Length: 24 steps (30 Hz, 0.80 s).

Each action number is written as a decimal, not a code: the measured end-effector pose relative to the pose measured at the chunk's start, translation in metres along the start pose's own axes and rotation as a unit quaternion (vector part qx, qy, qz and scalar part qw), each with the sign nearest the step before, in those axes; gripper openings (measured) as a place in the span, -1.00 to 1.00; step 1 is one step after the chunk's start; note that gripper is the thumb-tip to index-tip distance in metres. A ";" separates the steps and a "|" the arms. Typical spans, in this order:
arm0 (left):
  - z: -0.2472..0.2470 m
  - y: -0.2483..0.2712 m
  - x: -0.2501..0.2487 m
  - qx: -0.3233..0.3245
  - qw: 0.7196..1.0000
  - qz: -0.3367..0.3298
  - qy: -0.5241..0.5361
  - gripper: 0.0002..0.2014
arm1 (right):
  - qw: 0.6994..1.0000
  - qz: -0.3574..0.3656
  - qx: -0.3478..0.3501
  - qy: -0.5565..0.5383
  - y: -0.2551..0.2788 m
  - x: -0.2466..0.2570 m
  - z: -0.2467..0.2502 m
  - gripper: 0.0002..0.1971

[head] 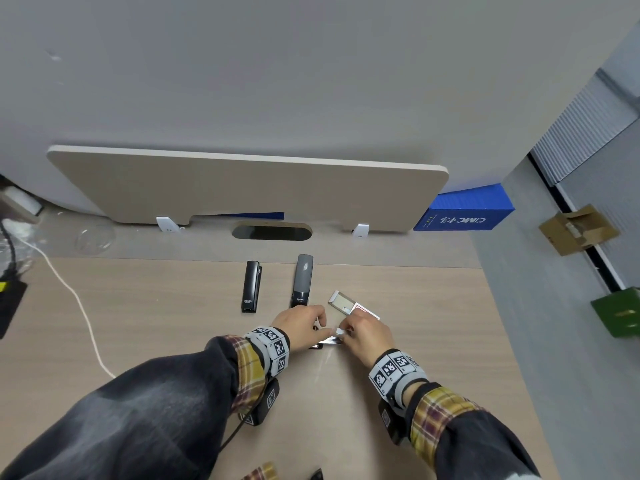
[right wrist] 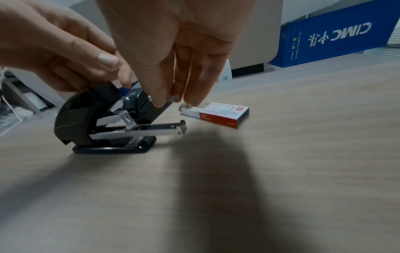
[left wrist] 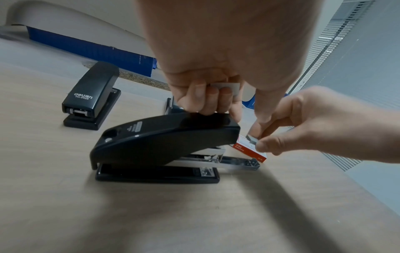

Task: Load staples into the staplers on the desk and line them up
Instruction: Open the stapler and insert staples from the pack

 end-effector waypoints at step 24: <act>-0.001 0.002 0.001 0.030 0.999 0.004 -0.029 -0.78 | 0.998 0.047 0.017 0.042 0.005 0.004 -0.021 -0.78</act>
Point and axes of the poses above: each hand's wrist, its own y-axis away from the middle knuckle, its own z-axis out of the back of the hand, x = y × z, the point moved 8 cm from there along -y, towards the middle knuckle, and after that the axes turned 1 degree about y, right-handed, at the moved point
